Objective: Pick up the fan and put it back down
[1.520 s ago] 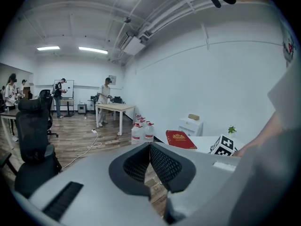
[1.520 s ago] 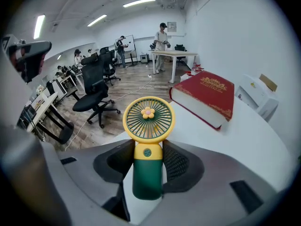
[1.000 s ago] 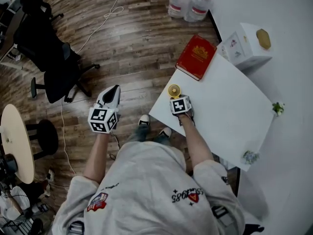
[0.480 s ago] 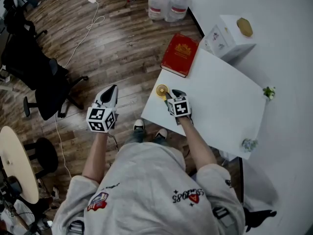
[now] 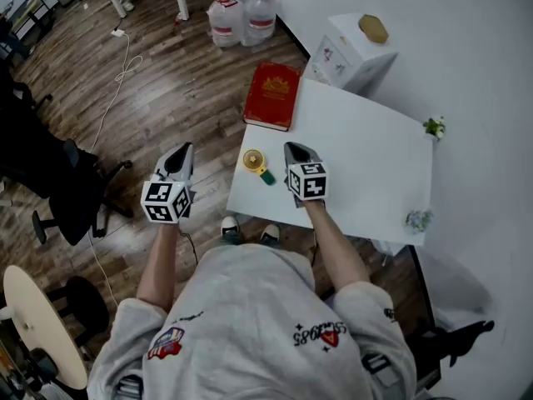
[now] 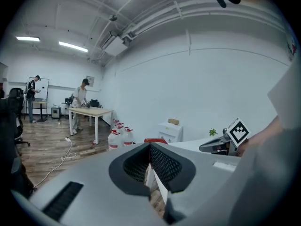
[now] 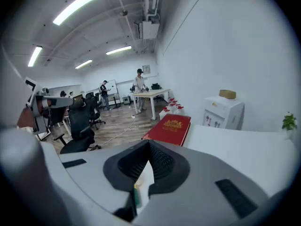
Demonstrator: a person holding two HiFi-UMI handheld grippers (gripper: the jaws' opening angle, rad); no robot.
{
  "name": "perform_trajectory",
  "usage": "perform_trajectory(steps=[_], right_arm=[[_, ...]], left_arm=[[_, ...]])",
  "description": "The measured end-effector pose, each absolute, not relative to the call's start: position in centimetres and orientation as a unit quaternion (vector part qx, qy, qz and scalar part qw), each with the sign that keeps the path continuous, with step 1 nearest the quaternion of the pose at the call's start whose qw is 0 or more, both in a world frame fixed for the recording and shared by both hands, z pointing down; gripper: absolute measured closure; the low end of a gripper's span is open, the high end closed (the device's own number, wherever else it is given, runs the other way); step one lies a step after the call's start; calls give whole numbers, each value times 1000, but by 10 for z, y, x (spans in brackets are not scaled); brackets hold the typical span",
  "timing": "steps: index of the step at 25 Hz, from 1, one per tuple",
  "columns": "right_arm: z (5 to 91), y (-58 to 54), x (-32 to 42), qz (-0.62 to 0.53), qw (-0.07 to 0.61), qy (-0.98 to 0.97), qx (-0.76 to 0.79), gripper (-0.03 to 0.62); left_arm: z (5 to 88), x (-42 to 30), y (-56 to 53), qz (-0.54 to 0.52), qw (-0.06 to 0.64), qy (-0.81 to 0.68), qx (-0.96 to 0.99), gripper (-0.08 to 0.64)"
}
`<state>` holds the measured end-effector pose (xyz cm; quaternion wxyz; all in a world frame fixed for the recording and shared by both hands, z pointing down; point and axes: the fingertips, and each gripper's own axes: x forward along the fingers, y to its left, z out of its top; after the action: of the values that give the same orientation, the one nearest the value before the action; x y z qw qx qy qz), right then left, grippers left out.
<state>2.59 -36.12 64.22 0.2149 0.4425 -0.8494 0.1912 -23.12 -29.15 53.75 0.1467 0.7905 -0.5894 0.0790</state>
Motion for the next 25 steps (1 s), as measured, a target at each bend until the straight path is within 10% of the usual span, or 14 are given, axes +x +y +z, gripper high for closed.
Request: perform_trajectory(steps=[13,25], right_arm=[[465,-348,74,42,40,-848,526,591],[450,-331,82,11,43,-847,531,589]], left_arm=[[471,-175,-333,51,70,-524,847,555],[459,-158,-337,45,60,-509,858,555]])
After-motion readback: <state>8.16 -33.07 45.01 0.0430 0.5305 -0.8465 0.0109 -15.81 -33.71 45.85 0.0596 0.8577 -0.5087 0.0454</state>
